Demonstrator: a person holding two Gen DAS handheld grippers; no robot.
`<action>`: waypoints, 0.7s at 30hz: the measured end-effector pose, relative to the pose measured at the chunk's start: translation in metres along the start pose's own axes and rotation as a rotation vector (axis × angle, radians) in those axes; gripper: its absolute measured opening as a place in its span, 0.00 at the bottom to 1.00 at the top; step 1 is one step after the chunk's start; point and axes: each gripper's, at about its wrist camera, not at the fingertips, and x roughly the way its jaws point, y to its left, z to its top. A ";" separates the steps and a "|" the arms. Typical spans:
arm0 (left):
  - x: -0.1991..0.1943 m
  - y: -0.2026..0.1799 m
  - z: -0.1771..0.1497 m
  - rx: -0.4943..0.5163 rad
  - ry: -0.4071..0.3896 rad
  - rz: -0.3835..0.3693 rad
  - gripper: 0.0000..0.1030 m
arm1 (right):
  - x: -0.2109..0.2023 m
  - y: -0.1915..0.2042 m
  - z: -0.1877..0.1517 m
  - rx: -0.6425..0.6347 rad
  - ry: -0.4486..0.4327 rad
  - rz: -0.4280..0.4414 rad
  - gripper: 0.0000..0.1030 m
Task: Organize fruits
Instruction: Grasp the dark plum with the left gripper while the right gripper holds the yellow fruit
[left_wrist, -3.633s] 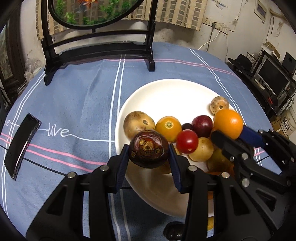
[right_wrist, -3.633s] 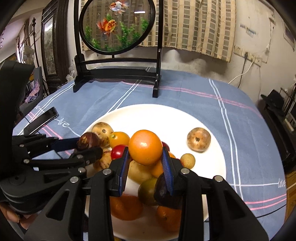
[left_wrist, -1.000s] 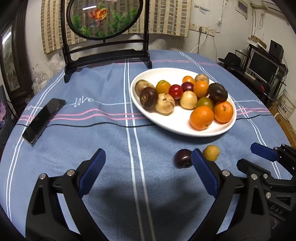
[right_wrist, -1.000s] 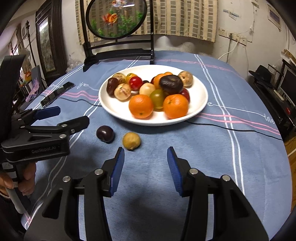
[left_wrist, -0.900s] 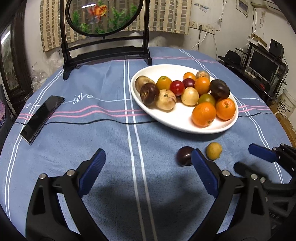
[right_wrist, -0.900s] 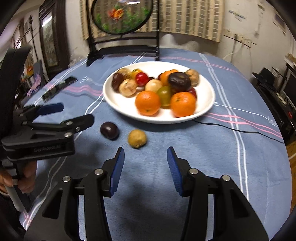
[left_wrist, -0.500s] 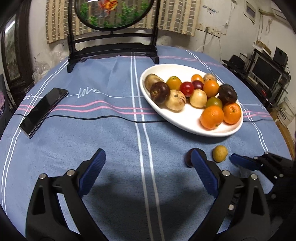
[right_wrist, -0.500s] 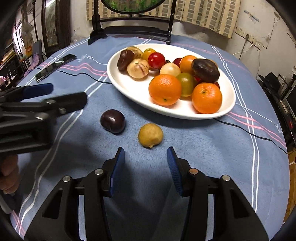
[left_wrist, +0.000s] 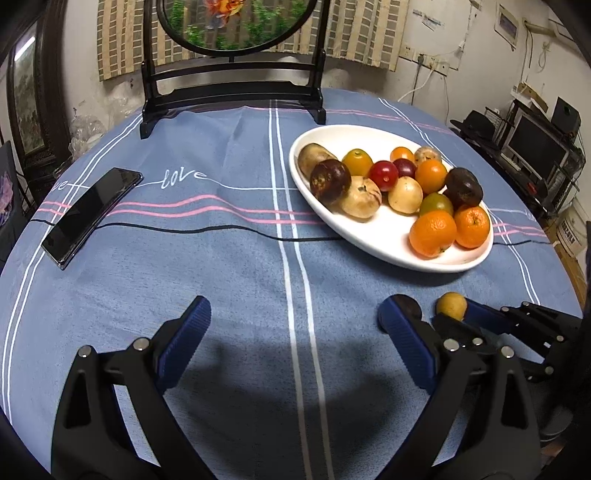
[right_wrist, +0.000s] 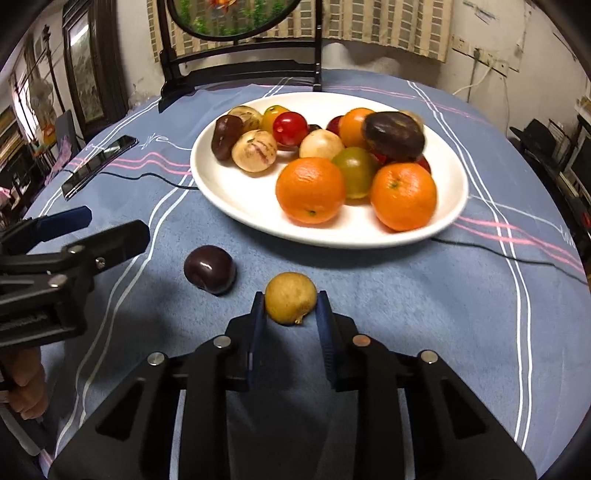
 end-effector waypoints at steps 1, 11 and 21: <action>0.000 -0.002 -0.001 0.009 0.000 0.001 0.93 | -0.003 -0.004 -0.003 0.014 -0.001 0.008 0.27; 0.009 -0.021 -0.009 0.053 0.029 -0.032 0.93 | -0.030 -0.029 -0.019 0.106 -0.052 0.045 0.27; 0.022 -0.052 -0.016 0.156 0.074 0.018 0.92 | -0.041 -0.038 -0.037 0.099 -0.045 0.079 0.27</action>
